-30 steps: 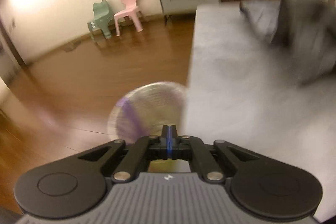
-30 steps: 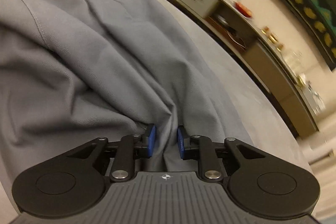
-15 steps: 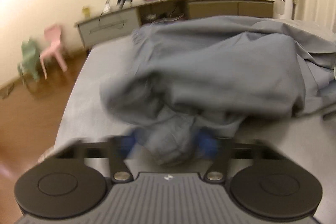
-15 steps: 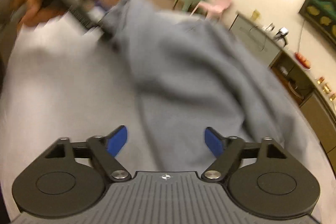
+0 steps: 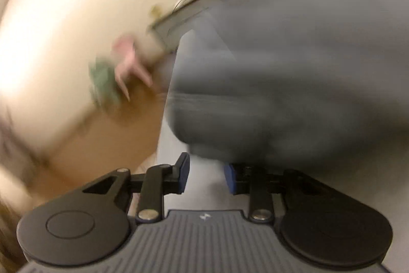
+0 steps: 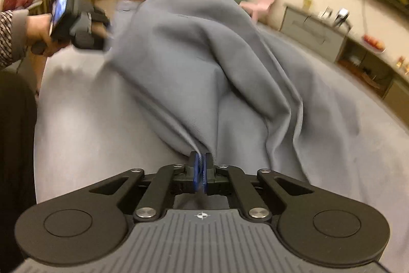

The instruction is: Fold clothes

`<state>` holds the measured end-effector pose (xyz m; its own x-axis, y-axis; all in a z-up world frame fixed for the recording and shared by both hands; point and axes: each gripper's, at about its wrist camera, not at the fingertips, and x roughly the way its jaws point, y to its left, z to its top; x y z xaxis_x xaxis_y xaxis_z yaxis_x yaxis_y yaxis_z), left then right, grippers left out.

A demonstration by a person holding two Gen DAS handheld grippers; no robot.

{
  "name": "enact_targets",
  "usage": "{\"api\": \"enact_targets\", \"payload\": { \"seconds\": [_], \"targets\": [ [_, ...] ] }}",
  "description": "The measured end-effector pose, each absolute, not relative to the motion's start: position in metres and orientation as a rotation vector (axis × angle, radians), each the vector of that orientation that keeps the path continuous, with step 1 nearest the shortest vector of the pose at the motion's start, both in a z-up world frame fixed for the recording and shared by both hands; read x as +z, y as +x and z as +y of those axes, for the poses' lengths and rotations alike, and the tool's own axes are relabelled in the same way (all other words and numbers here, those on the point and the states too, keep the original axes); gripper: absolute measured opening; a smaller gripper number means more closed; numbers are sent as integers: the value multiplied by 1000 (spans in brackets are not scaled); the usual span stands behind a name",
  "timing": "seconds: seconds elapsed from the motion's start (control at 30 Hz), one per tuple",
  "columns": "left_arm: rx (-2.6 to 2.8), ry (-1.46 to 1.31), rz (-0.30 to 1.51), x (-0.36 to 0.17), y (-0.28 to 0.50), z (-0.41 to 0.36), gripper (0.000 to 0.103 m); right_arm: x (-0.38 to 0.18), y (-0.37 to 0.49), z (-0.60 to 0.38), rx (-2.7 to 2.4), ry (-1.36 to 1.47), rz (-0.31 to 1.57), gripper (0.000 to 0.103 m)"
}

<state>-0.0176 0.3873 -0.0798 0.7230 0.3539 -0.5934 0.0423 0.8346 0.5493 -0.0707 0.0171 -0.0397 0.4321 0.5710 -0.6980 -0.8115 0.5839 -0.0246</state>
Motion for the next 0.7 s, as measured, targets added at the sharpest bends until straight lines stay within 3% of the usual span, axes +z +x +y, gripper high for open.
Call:
{"api": "enact_targets", "payload": {
  "seconds": [0.03,0.07,0.1,0.13,0.17,0.3,0.4,0.47,0.53,0.57,0.6,0.63,0.7],
  "targets": [
    [214,529,755,-76,-23,393,36,-37,-71,13,891,-352,705,7],
    [246,489,758,-71,-28,398,52,-31,-70,8,886,-327,697,10],
    [277,449,760,-67,-34,403,67,-23,-69,1,875,-308,682,24],
    [309,409,763,-63,-39,408,68,-15,-67,-5,864,-288,667,38],
    [370,382,770,-58,-42,419,67,-7,-64,-9,844,-278,651,42],
    [551,163,743,-25,-52,448,54,-8,-40,-26,717,-306,629,47],
    [282,-81,613,5,-59,422,54,-31,-16,-15,656,-404,680,47],
    [111,-102,642,4,-49,398,55,-45,-9,-7,659,-448,712,46],
    [-40,-48,753,-21,-26,371,56,-49,-11,-4,653,-489,714,16],
    [-51,-11,806,-35,-20,364,53,-49,-9,-8,644,-490,707,9],
    [-14,41,866,-51,-8,364,42,-49,-7,-12,636,-490,700,2],
    [22,92,924,-67,3,363,34,-46,-7,-16,622,-491,685,1],
    [106,105,923,-75,10,389,5,-37,-9,-26,592,-498,651,0]
  ]
}}
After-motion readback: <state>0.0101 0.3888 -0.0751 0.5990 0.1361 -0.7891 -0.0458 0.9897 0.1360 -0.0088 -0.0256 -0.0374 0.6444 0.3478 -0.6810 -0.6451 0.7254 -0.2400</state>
